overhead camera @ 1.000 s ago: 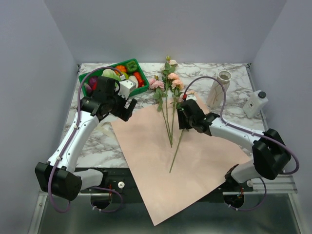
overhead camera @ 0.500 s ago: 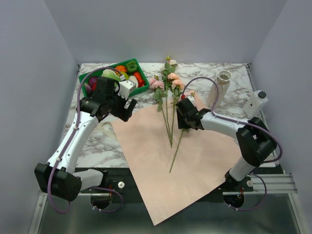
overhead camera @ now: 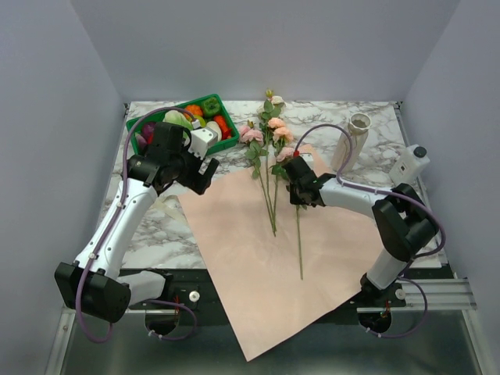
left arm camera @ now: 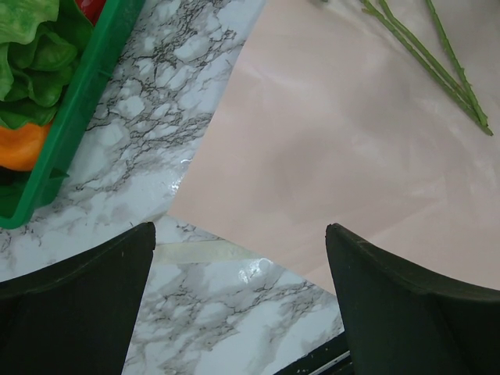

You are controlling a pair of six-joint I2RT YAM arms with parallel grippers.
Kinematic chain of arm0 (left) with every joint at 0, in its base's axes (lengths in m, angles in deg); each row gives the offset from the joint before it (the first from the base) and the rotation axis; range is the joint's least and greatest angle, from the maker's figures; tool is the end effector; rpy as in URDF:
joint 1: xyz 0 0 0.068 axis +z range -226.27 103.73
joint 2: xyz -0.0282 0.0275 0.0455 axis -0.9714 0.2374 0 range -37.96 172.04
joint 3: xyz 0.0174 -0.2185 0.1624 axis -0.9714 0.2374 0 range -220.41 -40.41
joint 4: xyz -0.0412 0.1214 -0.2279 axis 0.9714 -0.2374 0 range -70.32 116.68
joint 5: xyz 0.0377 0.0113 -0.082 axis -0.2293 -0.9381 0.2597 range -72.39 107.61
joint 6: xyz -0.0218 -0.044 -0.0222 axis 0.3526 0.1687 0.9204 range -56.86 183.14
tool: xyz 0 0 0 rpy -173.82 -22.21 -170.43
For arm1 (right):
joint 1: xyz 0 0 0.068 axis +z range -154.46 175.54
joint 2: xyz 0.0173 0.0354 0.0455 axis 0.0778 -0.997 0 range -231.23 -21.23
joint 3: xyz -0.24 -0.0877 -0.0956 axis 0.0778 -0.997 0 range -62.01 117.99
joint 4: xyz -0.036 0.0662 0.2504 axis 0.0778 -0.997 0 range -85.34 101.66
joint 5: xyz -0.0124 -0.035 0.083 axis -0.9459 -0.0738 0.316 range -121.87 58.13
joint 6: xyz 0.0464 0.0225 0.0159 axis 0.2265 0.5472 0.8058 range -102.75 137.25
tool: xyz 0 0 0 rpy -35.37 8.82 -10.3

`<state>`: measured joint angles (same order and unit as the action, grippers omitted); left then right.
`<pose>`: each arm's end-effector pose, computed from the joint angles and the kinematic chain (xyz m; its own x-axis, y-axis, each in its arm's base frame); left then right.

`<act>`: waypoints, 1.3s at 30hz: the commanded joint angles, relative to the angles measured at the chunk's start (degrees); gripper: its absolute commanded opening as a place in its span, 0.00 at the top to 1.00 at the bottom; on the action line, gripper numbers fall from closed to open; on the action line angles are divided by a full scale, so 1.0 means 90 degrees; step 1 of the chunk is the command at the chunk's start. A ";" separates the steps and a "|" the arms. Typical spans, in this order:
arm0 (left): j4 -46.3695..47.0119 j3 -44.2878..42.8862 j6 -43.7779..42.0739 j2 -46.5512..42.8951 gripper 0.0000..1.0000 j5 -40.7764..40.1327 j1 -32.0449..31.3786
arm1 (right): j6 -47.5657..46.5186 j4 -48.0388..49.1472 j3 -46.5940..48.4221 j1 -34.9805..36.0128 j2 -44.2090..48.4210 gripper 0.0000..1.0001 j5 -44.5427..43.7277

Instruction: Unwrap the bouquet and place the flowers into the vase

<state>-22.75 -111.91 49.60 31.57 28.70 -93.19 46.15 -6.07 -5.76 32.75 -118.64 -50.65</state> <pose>0.2316 -0.0776 0.3490 -0.5894 0.4195 -0.6904 0.5637 0.8257 0.0205 0.2727 0.1927 0.1670 -0.8096 -0.0402 -0.5856 -0.0556 0.9984 0.0084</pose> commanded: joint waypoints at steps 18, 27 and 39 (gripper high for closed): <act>-0.0114 -0.0405 -0.0029 -0.0031 0.01 0.0106 0.0035 | -0.4206 0.3765 0.1863 -0.0656 0.3060 0.99 -0.1927; -0.0113 -0.0444 -0.0009 -0.0021 0.01 0.0096 0.0035 | -0.6295 0.7553 0.2929 -0.1908 0.1509 0.99 -0.2044; 0.0062 -0.0161 -0.0175 0.0037 0.01 0.0037 0.0035 | -0.6659 0.8299 0.3370 -0.2318 0.0901 0.99 -0.2366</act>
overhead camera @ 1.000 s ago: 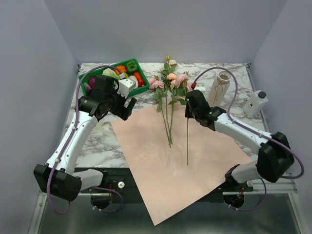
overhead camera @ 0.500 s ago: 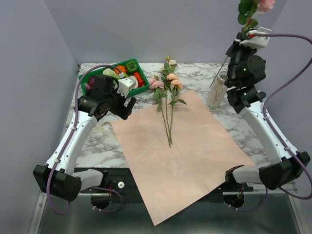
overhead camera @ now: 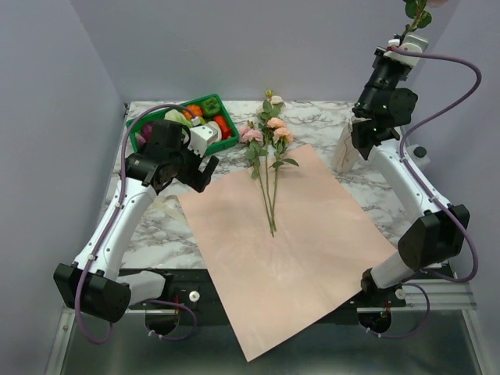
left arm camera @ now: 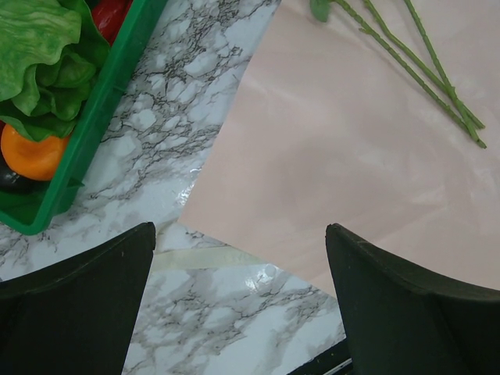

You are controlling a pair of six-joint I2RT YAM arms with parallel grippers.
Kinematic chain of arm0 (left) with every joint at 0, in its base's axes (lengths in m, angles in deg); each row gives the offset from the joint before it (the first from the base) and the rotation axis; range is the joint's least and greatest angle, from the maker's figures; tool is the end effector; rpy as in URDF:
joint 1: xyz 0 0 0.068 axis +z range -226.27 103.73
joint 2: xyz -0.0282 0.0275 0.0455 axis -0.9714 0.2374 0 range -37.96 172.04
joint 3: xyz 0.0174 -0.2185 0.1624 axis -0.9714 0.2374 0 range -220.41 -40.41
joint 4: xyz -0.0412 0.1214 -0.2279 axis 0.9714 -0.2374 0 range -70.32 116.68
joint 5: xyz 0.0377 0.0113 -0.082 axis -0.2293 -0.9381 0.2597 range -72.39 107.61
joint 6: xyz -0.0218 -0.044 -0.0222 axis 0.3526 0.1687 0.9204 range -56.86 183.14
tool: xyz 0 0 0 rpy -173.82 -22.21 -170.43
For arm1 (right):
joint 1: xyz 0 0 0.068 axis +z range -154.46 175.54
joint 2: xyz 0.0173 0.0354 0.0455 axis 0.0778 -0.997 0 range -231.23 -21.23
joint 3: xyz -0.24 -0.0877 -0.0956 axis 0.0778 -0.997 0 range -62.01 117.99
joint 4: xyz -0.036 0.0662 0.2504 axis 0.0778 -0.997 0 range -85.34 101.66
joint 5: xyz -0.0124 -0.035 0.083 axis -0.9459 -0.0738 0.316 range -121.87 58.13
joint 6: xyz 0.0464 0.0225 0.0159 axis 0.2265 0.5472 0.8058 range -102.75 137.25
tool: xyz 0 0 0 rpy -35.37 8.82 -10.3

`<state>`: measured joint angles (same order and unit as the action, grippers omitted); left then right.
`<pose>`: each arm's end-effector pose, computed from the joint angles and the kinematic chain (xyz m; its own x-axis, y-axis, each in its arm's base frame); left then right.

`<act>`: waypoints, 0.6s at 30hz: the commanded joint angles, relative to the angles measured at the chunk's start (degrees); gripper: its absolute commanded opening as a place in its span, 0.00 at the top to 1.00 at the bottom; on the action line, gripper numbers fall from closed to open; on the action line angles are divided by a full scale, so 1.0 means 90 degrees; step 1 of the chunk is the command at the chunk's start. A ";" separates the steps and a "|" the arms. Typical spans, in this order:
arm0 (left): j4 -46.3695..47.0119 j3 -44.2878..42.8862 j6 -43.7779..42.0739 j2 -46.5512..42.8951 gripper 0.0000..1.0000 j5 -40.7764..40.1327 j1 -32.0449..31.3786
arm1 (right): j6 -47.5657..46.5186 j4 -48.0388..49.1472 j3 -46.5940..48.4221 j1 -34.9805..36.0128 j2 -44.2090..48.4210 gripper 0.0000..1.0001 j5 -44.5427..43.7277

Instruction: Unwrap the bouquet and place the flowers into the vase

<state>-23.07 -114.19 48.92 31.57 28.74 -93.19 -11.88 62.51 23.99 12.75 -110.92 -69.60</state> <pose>0.2314 -0.0775 0.3612 -0.5596 0.4222 -0.7131 0.5699 0.8208 0.0387 0.3278 0.0788 0.4965 0.5323 -0.2381 -0.8124 0.4837 0.8731 0.0611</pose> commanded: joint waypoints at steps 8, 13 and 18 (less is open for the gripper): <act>0.0148 0.0102 -0.0129 0.0076 0.01 0.0052 0.0035 | 0.0120 0.0483 -0.0590 -0.0125 0.0122 0.99 -0.0426; 0.0138 0.0102 -0.0129 -0.0002 0.01 0.0013 0.0035 | 0.0743 -0.0071 -0.1135 -0.0125 0.0307 0.99 -0.0504; 0.0109 0.0092 -0.0080 -0.0080 0.01 0.0003 0.0035 | 0.1750 -0.1487 -0.1459 -0.0067 0.0775 0.57 -0.0436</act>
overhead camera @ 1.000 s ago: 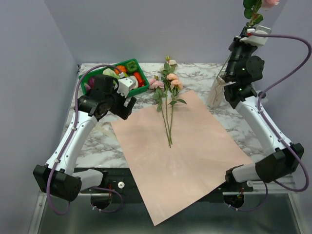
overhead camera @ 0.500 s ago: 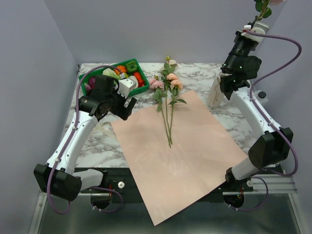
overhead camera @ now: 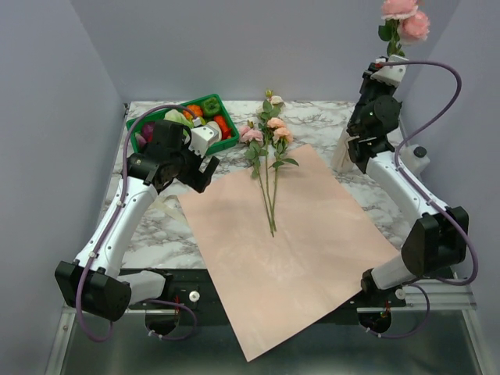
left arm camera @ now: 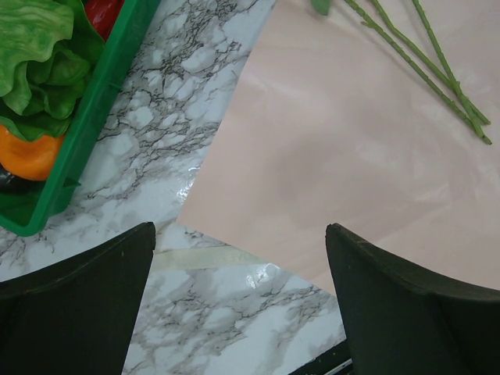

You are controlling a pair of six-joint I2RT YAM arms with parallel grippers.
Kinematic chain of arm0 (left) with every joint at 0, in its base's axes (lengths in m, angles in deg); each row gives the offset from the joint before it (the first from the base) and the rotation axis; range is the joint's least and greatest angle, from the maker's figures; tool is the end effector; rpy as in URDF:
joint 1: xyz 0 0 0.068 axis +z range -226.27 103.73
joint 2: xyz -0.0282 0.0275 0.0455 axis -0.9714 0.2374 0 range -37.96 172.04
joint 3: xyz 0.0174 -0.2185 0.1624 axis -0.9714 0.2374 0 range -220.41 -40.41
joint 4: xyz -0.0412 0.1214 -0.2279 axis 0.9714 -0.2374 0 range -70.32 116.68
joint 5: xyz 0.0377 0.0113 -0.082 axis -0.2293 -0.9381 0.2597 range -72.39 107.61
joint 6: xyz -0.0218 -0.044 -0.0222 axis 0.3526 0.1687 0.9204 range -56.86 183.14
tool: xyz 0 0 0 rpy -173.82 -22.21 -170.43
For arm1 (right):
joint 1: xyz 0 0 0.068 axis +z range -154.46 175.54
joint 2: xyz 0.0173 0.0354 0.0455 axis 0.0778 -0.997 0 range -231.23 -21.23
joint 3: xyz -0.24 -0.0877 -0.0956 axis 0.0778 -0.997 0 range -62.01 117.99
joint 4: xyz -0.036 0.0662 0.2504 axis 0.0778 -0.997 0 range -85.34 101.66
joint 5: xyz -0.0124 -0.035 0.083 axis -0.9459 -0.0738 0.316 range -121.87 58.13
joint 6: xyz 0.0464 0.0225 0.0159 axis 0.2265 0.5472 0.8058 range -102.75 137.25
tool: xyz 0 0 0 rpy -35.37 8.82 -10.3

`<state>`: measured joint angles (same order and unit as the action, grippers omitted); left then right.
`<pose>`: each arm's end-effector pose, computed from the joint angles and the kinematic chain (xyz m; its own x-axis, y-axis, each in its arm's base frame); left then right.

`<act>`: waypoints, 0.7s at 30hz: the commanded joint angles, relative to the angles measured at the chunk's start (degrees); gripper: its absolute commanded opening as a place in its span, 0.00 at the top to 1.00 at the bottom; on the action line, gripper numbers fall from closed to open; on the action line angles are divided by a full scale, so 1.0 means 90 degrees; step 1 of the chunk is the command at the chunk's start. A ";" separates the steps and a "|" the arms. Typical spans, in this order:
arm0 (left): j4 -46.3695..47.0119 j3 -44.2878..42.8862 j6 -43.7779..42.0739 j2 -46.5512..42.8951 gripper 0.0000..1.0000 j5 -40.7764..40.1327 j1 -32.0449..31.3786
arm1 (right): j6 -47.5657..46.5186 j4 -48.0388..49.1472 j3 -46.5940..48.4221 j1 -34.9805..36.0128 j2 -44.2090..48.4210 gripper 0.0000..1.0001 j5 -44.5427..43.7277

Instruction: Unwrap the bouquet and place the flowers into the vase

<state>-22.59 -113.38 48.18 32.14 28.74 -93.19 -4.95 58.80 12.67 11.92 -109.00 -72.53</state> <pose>0.2343 -0.0784 0.3551 -0.5628 0.4360 -0.7022 0.5778 0.8150 0.0429 0.3382 0.0753 0.4368 0.3825 -0.1862 -0.9050 0.4845 0.8745 0.0248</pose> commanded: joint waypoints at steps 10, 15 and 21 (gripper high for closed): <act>-0.0023 -0.0115 0.0168 -0.0260 0.01 0.0013 0.0035 | 0.2358 -0.3808 -0.0681 0.0620 0.2124 0.00 0.1119; 0.0006 -0.0076 0.0285 -0.0348 0.01 0.0013 0.0035 | 0.2086 -0.4640 -0.0202 0.1382 0.2272 0.00 0.1733; -0.0071 0.0022 0.0305 -0.0436 0.01 -0.0105 0.0035 | 0.2729 -0.6290 0.0423 0.1676 0.1433 0.00 0.2574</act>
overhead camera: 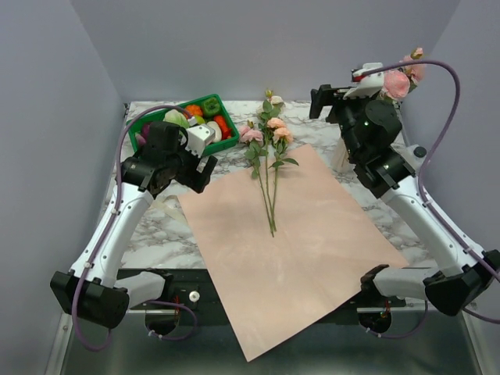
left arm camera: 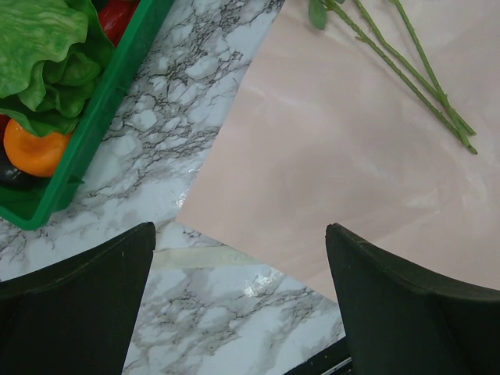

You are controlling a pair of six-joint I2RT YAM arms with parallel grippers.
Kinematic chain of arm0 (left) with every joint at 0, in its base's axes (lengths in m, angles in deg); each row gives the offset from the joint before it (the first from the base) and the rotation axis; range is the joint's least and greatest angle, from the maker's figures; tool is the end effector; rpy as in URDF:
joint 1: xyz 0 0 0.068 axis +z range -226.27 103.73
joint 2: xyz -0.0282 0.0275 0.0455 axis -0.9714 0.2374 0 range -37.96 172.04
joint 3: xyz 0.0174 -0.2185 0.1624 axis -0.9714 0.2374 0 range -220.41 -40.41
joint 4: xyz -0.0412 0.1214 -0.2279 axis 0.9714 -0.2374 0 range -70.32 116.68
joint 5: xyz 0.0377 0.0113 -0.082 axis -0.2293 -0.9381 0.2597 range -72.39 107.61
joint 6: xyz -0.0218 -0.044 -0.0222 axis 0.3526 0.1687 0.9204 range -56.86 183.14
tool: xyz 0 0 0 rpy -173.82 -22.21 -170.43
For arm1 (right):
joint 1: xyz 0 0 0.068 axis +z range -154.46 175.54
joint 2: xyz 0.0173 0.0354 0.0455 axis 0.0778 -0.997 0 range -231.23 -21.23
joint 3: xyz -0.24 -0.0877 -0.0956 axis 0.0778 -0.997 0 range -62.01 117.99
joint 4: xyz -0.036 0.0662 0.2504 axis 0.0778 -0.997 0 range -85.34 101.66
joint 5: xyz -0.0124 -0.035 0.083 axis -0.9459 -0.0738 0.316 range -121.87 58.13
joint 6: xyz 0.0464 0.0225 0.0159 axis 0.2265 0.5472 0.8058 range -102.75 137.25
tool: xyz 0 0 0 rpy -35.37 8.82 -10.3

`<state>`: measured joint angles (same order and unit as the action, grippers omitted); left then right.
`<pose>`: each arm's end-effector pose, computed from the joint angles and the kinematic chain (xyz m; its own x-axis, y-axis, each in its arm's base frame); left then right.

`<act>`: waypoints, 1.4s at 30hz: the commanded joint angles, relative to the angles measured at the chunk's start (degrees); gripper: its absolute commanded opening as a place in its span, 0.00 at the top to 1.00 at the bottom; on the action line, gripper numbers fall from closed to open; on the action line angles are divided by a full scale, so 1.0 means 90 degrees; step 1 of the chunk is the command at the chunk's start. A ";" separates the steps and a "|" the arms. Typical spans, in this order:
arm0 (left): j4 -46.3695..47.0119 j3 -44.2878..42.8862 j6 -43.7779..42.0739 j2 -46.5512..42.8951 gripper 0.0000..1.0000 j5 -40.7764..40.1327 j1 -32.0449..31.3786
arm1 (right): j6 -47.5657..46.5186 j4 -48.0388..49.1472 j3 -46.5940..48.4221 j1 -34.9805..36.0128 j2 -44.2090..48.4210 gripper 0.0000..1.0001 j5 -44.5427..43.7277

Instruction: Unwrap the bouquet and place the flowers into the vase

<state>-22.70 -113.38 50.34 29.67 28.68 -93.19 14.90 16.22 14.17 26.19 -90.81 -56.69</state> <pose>0.2240 -0.0753 0.3645 -0.5561 0.3965 -0.7305 0.5547 0.8316 0.0291 0.2388 0.1242 0.4693 0.1708 0.0580 -0.9836 -0.1014 0.9940 0.0411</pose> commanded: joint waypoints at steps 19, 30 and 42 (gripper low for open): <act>0.0028 0.0422 -0.0384 -0.0474 0.01 -0.0126 0.0035 | 0.2116 -0.3680 0.2540 0.0022 -0.5206 0.03 0.1615; 0.0203 0.0627 -0.0522 -0.0845 0.01 -0.0107 0.0035 | 0.2077 -0.4383 0.3508 -0.0027 -0.6721 0.19 0.1322; 0.0243 0.0813 -0.0560 -0.1119 0.01 -0.0263 0.0035 | 0.2234 -0.4686 0.3654 -0.0047 -0.7180 0.42 0.1108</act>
<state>-21.11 -106.67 46.25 20.58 27.80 -93.19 33.98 -23.43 44.88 26.17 -152.89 -44.73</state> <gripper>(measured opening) 0.988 0.619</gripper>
